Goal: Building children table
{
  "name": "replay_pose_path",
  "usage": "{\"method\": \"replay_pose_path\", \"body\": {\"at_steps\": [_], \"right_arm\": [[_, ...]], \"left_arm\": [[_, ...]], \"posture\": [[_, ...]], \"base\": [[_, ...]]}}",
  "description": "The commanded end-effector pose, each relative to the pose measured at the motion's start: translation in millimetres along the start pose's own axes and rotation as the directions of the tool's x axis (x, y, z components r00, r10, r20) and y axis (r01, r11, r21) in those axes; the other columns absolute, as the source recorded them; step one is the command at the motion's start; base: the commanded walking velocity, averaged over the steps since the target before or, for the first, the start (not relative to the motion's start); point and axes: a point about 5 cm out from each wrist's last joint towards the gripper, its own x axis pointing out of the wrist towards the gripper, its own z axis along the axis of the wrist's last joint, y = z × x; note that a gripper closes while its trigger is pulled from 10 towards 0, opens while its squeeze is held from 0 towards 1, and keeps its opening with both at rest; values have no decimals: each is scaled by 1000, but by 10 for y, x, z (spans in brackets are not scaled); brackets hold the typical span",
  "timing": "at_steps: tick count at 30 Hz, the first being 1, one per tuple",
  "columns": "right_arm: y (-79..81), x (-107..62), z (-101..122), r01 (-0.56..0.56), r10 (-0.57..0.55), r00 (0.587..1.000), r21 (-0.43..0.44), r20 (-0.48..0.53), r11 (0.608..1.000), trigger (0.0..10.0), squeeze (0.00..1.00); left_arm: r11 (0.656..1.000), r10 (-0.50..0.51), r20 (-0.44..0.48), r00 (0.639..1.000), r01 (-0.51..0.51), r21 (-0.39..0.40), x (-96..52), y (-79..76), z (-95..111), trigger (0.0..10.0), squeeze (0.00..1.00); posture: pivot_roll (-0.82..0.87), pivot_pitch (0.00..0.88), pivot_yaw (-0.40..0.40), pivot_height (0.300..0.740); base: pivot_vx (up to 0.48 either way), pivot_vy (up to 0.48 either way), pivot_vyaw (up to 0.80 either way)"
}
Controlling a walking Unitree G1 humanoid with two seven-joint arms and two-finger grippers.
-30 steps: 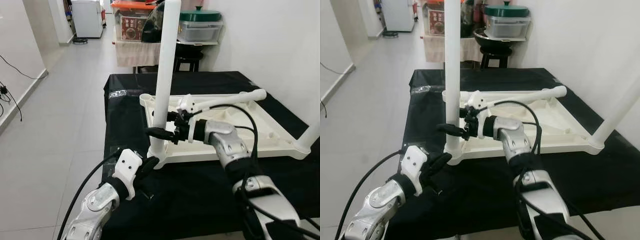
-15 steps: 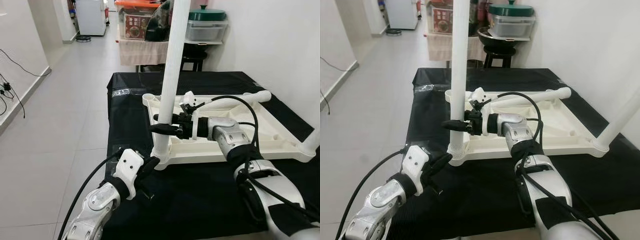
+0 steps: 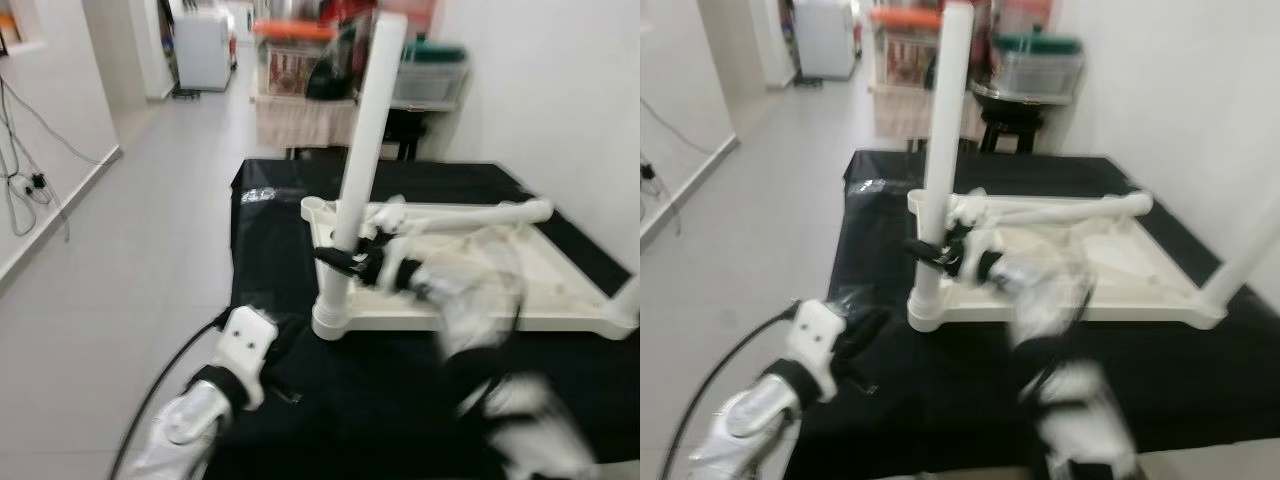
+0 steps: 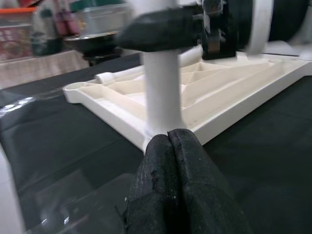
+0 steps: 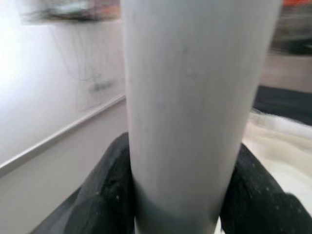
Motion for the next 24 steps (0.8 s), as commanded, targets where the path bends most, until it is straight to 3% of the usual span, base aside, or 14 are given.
{"method": "replay_pose_path", "body": {"at_steps": [1, 7, 10, 12, 13, 14, 15, 16, 17, 18, 21, 22, 23, 24], "right_arm": [[-121, -193, -250, 186, -189, 974, -35, -123, 982, 0, 0], [-253, -14, -103, 206, -208, 975, -24, -77, 978, 0, 0], [-196, -6, -89, 198, -199, 976, -20, -84, 980, 0, 0], [-74, -83, -85, 210, -212, 970, -28, -116, 977, 0, 0], [-48, -131, -85, 234, -238, 962, -43, -133, 971, 1804, 0], [-37, -161, -81, 250, -256, 956, -55, -142, 967, 8784, 0], [-37, -161, -81, 250, -256, 956, -55, -142, 967, 8784, 0], [-5, -150, -61, 211, -213, 968, -32, -135, 977, 10000, 27], [18, -140, -44, 179, -179, 976, -13, -126, 984, 10000, 27], [34, -121, -6, 135, -134, 986, 7, -102, 991, 10000, 1000], [37, -89, 53, 87, -86, 994, 21, -64, 996, 10000, 1000], [-9, 26, 250, -106, 105, 993, 14, 46, 994, 10000, 1000], [-9, 26, 250, -106, 105, 993, 14, 46, 994, 10000, 1000], [-43, 58, 320, -177, 176, 981, 2, 77, 984, 10000, 1000]], "left_arm": [[1000, -16, -17, 1000, 15, -10, 1, 0, -6, 10000, 0], [999, -42, -21, 999, 41, -33, 38, -18, 4, 10000, 0], [999, -31, -25, 999, 30, -35, 30, -28, 1, 10000, 0], [999, -12, -38, 999, 10, -52, 8, -33, -28, 10000, 0], [998, -1, -51, 999, -2, -59, -6, -31, -57, 10000, 0], [998, 4, -61, 998, -8, -64, -16, -29, -78, 10000, 0], [998, 4, -61, 998, -8, -64, -16, -29, -78, 10000, 0], [998, 5, -66, 998, -10, -67, -29, -31, -90, 10000, 0], [998, 5, -68, 998, -10, -69, -38, -34, -93, 10000, 0], [998, 2, -70, 998, -7, -67, -51, -44, -97, 10000, 0], [998, 0, -73, 997, -5, -65, -65, -49, -103, 10000, 0], [998, 11, -73, 997, -16, -64, -97, -45, -110, 10000, 0], [998, 11, -73, 997, -16, -64, -97, -45, -110, 10000, 0], [998, 17, -70, 997, -21, -62, -104, -43, -108, 10000, 0]], "posture": [[-48, 0, -44, 740], [-32, 0, -70, 740], [-26, 0, -77, 740], [-30, 0, -76, 740], [-30, 0, -77, 740], [-30, 0, -77, 740], [-30, 0, -77, 740], [-31, 0, -71, 740], [-31, 0, -69, 740], [-29, 0, -67, 740], [-29, 0, -67, 740], [-27, 0, -69, 740], [-27, 0, -69, 740], [-27, 0, -69, 740]], "base": [[0, 0, 0], [0, 0, 0], [0, 0, 0], [0, 0, 0], [0, 0, 0], [0, 0, 0], [0, 0, 0], [0, 0, 0], [0, 0, 0], [0, 0, 0], [0, 0, 0], [0, 0, 0], [0, 0, 0], [0, 0, 0]]}}
